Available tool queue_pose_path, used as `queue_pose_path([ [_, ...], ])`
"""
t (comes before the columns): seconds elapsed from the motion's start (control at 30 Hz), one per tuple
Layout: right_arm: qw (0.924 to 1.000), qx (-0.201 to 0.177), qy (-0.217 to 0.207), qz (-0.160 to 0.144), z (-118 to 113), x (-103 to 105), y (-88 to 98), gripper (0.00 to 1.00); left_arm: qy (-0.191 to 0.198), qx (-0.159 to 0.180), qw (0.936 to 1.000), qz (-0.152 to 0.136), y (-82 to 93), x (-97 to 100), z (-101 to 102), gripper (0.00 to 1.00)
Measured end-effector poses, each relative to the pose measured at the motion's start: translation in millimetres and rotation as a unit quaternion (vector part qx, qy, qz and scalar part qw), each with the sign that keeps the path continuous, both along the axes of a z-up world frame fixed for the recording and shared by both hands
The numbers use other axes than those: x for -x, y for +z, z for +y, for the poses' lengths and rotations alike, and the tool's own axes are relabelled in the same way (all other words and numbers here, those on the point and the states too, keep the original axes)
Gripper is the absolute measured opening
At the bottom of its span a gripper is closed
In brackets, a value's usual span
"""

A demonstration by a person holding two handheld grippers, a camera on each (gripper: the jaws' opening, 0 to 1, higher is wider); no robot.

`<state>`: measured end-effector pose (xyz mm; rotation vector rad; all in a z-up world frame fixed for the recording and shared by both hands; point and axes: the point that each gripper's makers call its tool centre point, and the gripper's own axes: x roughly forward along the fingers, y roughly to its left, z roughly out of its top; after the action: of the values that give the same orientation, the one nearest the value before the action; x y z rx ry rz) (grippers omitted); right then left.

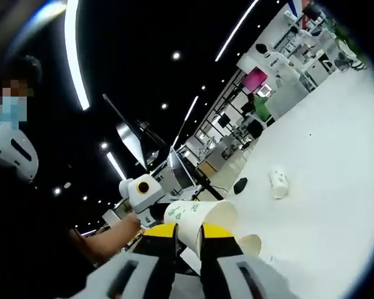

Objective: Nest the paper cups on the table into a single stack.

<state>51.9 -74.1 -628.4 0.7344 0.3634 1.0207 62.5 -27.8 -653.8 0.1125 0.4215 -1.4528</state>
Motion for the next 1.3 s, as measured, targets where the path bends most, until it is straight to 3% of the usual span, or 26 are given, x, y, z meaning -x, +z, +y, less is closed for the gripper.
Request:
queue_pose_path([
  [0.17,0.9999,-0.014,0.002,0.0,0.8,-0.9,5.1,0.02,-0.004,0.001,1.0,0.0,-0.7,2.7,0.3,0.34],
  [0.67,0.9988,-0.042,0.023,0.0,7.6,2.3,18.1,0.0,0.004,-0.009,0.9999,-0.006,-9.2,4.1,3.1,0.32],
  [0.83,0.9993,-0.034,0.015,-0.008,4.3,1.7,21.1,0.0,0.014,0.003,0.9999,-0.006,-8.1,1.9,3.2,0.39],
  [1.1,0.9998,-0.01,0.002,-0.015,-2.2,-2.1,26.0,0.0,0.033,-0.021,0.9991,-0.013,-24.6,-0.6,11.3,0.51],
  [1.3,0.999,0.041,-0.004,-0.019,-3.3,-6.3,21.1,0.0,0.052,-0.039,0.9976,-0.022,-32.3,-0.3,19.0,0.59],
])
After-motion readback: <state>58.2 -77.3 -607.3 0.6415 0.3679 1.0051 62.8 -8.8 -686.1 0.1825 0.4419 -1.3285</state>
